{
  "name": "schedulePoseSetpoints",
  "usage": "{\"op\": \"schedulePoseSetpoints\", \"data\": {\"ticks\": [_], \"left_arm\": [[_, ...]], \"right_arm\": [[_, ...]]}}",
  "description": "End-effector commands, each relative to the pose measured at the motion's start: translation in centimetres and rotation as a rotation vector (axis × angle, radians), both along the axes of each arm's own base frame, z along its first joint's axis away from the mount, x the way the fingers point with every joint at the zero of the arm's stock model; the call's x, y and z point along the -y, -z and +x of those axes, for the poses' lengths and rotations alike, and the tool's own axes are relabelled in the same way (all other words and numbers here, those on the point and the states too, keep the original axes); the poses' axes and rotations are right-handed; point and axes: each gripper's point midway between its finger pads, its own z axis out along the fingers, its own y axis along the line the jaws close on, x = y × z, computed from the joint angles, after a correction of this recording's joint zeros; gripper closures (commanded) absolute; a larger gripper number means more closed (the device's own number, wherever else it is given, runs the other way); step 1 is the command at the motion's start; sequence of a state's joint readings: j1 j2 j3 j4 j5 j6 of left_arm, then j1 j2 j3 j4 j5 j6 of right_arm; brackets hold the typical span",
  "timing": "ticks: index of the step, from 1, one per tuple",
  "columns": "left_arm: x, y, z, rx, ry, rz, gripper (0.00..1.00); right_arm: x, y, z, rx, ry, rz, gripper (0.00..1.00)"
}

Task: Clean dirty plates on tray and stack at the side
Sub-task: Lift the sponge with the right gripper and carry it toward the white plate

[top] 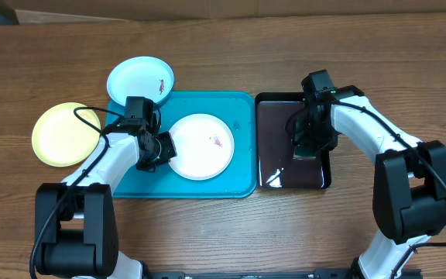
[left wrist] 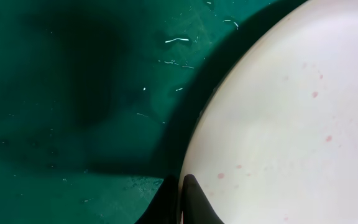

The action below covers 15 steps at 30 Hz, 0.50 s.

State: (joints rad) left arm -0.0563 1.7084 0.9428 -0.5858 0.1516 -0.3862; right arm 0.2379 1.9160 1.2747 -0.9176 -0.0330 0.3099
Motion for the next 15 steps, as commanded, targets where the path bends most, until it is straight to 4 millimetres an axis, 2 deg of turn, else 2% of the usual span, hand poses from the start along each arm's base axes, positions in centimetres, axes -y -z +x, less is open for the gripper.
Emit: {"op": "schedulePoseSetpoints", "data": {"ticks": [1, 15], "left_arm": [[-0.34, -0.64, 0.65, 0.027, 0.006, 0.021, 0.95], [-0.34, -0.64, 0.65, 0.027, 0.006, 0.021, 0.95]], "right_arm": [[0.26, -0.63, 0.10, 0.021, 0.000, -0.008, 0.43], [0.29, -0.62, 0.02, 0.018, 0.000, -0.010, 0.44]]}}
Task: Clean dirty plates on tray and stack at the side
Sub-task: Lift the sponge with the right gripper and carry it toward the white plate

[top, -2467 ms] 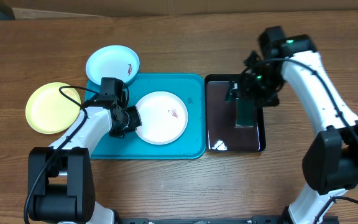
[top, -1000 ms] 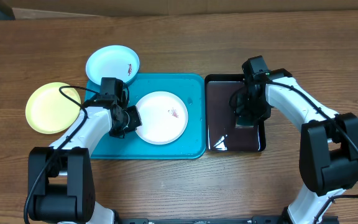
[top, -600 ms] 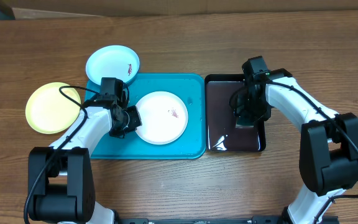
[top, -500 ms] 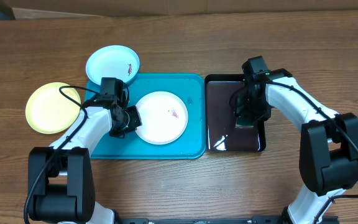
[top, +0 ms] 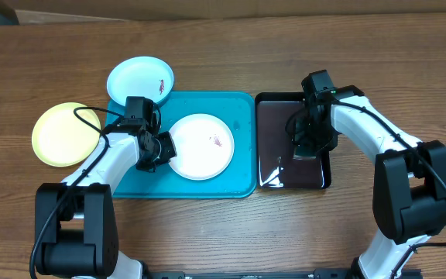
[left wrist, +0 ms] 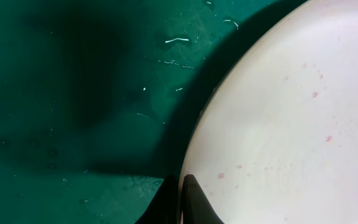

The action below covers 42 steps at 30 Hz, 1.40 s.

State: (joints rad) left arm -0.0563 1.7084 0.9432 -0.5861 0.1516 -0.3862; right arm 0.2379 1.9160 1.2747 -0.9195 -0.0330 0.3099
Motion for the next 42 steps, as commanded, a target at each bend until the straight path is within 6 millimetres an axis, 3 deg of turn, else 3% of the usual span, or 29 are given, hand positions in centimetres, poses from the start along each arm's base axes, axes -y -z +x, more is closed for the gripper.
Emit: {"op": "schedulePoseSetpoints", "data": {"ticks": [1, 34, 35, 38, 42], "left_arm": [[-0.3, -0.6, 0.6, 0.027, 0.006, 0.021, 0.95], [-0.3, -0.6, 0.6, 0.026, 0.006, 0.021, 0.95], [-0.3, -0.6, 0.6, 0.026, 0.006, 0.021, 0.95], [-0.3, -0.6, 0.6, 0.026, 0.006, 0.021, 0.95], [-0.3, -0.6, 0.6, 0.026, 0.006, 0.021, 0.95]], "right_arm": [[0.3, -0.6, 0.1, 0.021, 0.000, -0.009, 0.44], [-0.9, -0.3, -0.2, 0.029, -0.034, -0.007, 0.48], [-0.9, -0.3, -0.2, 0.028, -0.034, -0.007, 0.53], [-0.9, -0.3, -0.2, 0.027, -0.034, -0.007, 0.92], [-1.0, -0.4, 0.0, 0.036, -0.058, -0.006, 0.96]]}}
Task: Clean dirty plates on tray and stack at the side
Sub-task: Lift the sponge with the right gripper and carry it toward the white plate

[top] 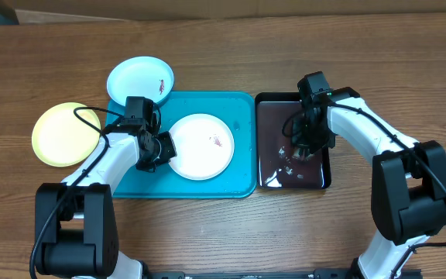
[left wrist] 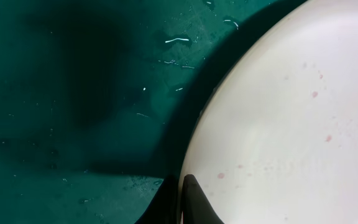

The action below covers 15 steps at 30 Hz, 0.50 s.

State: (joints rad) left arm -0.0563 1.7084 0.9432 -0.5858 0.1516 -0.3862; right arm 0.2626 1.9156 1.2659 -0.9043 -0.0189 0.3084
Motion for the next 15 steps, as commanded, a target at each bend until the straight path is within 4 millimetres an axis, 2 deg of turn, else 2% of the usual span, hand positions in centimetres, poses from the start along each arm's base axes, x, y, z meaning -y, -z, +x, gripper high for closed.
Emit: {"op": "schedulePoseSetpoints", "data": {"ticks": [1, 4, 7, 8, 12, 15], "left_arm": [[-0.3, -0.6, 0.6, 0.026, 0.006, 0.021, 0.94], [-0.3, -0.6, 0.6, 0.026, 0.006, 0.021, 0.95], [-0.3, -0.6, 0.6, 0.026, 0.006, 0.021, 0.94], [-0.3, -0.6, 0.6, 0.026, 0.006, 0.021, 0.94], [-0.3, -0.6, 0.6, 0.026, 0.006, 0.021, 0.94], [-0.3, -0.6, 0.6, 0.026, 0.007, 0.022, 0.94]], "right_arm": [[-0.3, -0.7, 0.2, 0.029, -0.049, 0.005, 0.96], [-0.1, -1.8, 0.4, 0.019, -0.049, 0.002, 0.96], [-0.2, -4.1, 1.0, 0.015, -0.052, 0.000, 0.96], [-0.6, -5.7, 1.6, 0.035, -0.079, 0.004, 0.96], [-1.8, -8.5, 2.3, 0.097, -0.108, 0.006, 0.96], [-1.9, -9.4, 2.3, 0.130, -0.109, -0.029, 0.96]]}}
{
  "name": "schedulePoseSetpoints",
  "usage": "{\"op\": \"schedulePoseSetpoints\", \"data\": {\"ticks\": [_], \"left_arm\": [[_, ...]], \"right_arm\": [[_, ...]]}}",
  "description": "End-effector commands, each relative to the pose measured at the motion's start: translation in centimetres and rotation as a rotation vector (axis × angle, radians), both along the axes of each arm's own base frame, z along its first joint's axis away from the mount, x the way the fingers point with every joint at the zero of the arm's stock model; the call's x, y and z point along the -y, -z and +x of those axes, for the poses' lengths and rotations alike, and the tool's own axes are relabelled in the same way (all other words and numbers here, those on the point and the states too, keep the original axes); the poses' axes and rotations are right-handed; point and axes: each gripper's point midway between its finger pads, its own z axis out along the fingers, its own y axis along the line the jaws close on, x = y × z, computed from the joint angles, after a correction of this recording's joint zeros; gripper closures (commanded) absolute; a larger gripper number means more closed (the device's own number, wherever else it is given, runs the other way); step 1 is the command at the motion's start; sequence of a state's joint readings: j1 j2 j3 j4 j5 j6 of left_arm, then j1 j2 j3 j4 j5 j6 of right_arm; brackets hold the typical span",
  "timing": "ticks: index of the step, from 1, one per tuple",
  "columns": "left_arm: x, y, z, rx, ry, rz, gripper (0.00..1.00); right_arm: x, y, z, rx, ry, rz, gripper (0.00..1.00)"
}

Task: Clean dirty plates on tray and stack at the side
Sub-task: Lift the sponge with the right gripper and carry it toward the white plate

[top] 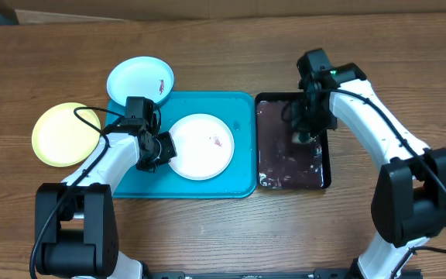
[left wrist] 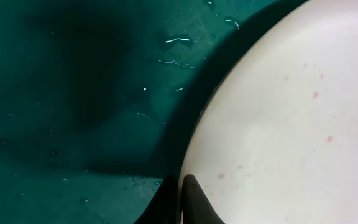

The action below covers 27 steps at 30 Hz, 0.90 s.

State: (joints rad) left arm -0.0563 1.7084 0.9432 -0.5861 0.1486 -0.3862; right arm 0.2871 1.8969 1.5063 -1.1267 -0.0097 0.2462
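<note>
A white plate (top: 204,147) with a small red stain lies in the middle of the teal tray (top: 238,182). My left gripper (top: 159,149) is shut on the plate's left rim; in the left wrist view the gripper (left wrist: 180,182) pinches the edge of the speckled plate (left wrist: 278,124) over the tray floor (left wrist: 73,93). A second stained plate, pale blue (top: 140,79), overlaps the tray's far left corner. A yellow plate (top: 64,133) lies on the table to the left. My right gripper (top: 303,133) hangs over the dark tray (top: 273,155); its fingers are hidden from above.
The dark tray beside the teal one holds a shiny liquid with pale flecks spread across it. Wooden table surrounds both trays. A black cable runs from the left arm over the yellow plate's edge.
My right gripper has shifted a little toward the far end of the dark tray, and pale flecks now cover more of the liquid. The left gripper and white plate have not moved.
My left gripper stayed shut on the white plate's rim throughout. My right gripper stood low in the dark tray over smooth liquid, then flecks appeared around it, and now it sits farther back with the surface disturbed all over.
</note>
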Motion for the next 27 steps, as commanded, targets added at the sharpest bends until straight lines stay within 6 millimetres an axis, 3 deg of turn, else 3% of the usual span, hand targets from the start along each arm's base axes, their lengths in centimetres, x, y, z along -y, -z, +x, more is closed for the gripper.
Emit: {"op": "schedulePoseSetpoints", "data": {"ticks": [1, 5, 12, 15, 19, 27], "left_arm": [[-0.3, -0.6, 0.6, 0.026, 0.007, 0.019, 0.94], [-0.3, -0.6, 0.6, 0.026, 0.008, 0.019, 0.94], [-0.3, -0.6, 0.6, 0.026, 0.007, 0.019, 0.94], [-0.3, -0.6, 0.6, 0.026, 0.007, 0.019, 0.94], [-0.3, -0.6, 0.6, 0.026, 0.007, 0.019, 0.94], [-0.3, -0.6, 0.6, 0.026, 0.007, 0.019, 0.92]], "right_arm": [[-0.3, -3.2, 0.5, 0.105, -0.008, -0.048, 0.96], [0.4, -4.9, 0.6, 0.180, 0.024, -0.130, 0.96], [-0.2, -11.1, -0.1, 0.373, 0.060, -0.133, 0.96], [-0.2, -12.8, -0.5, 0.423, 0.080, -0.118, 0.96], [-0.2, -13.2, -0.5, 0.438, 0.084, -0.115, 0.96], [-0.1, -11.9, -0.6, 0.422, 0.080, -0.121, 0.96]]}}
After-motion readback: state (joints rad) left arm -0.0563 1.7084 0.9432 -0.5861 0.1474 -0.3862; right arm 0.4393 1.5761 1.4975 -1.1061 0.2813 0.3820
